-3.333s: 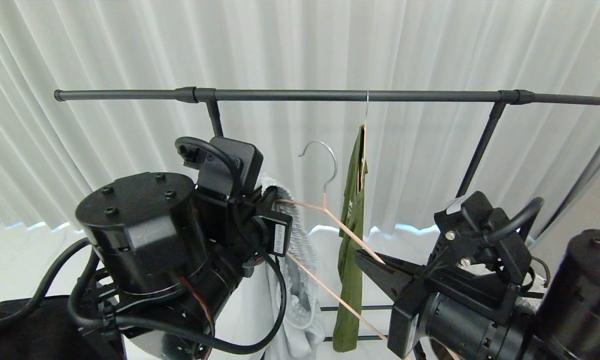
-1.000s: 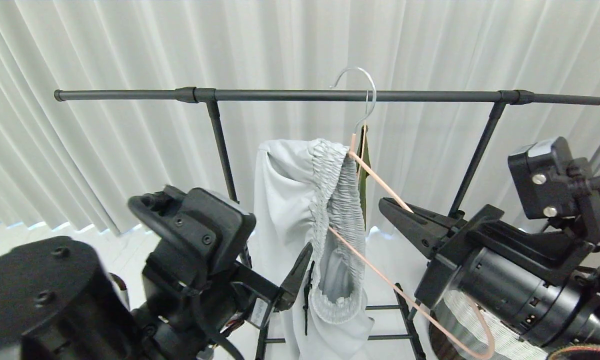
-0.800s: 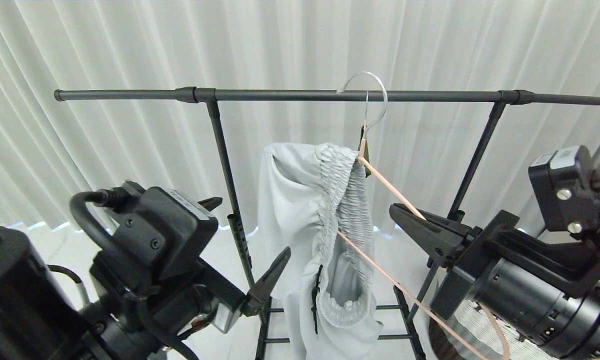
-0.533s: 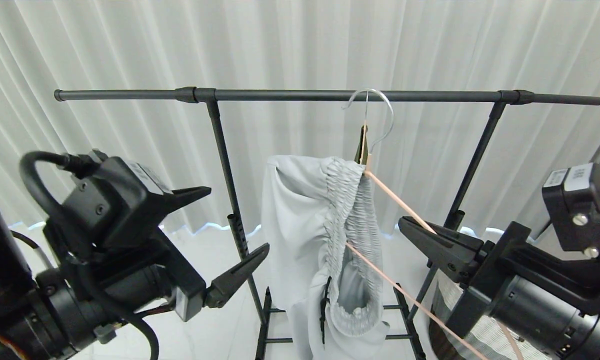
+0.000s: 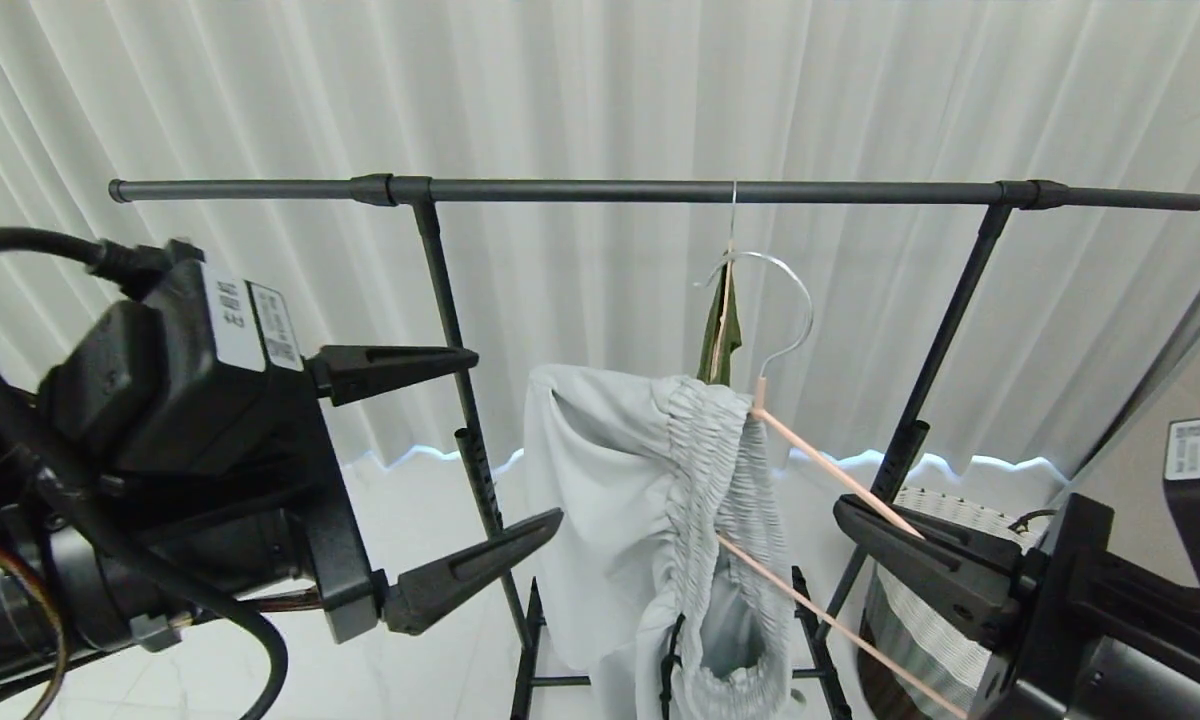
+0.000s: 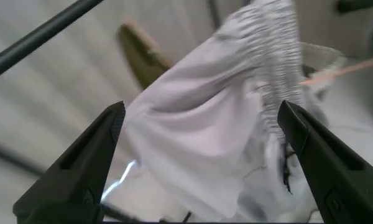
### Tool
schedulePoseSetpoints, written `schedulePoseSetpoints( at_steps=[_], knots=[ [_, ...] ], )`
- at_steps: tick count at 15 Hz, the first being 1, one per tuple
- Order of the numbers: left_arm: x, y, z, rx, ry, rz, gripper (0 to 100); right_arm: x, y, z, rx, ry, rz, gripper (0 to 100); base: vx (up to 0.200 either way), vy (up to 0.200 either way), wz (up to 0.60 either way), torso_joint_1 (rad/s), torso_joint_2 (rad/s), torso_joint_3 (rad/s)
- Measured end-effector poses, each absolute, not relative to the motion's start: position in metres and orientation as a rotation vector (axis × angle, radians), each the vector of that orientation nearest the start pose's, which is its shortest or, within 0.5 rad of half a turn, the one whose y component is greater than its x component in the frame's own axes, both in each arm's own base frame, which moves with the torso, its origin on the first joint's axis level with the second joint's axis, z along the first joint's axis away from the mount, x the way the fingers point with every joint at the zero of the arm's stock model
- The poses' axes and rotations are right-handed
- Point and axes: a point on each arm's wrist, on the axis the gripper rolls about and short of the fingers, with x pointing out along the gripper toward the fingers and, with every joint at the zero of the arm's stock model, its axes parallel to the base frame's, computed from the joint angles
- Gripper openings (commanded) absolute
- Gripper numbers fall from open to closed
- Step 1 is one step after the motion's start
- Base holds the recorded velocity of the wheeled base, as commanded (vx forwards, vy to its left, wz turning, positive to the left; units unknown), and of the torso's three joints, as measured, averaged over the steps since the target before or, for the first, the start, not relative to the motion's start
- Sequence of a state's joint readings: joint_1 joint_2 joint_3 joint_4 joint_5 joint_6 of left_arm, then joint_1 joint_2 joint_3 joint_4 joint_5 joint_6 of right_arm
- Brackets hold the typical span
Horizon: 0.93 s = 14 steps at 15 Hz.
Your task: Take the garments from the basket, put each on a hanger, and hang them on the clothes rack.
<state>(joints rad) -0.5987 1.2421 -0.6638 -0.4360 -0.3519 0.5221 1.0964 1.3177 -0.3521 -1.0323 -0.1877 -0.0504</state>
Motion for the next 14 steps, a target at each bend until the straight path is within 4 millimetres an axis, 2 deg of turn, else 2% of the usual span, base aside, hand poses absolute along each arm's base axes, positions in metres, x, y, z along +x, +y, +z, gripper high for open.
schedulePoseSetpoints(
  at_steps=[4,8,14],
  knots=[
    [0.174,-0.128,0.224,0.533,-0.079,-1.079,100,0.083,0.158,0.186,-0.06,-0.067,0.957,0,0.0,0.0,0.0,0.0,0.0,0.0],
    [0.191,-0.138,0.212,0.544,-0.03,-1.11,100,0.079,0.157,0.182,-0.084,-0.066,0.982,0,0.0,0.0,0.0,0.0,0.0,0.0],
    [0.209,-0.142,0.192,0.541,0.053,-1.123,100,0.075,0.157,0.175,-0.136,-0.064,1.04,0,0.0,0.0,0.0,0.0,0.0,0.0]
  ],
)
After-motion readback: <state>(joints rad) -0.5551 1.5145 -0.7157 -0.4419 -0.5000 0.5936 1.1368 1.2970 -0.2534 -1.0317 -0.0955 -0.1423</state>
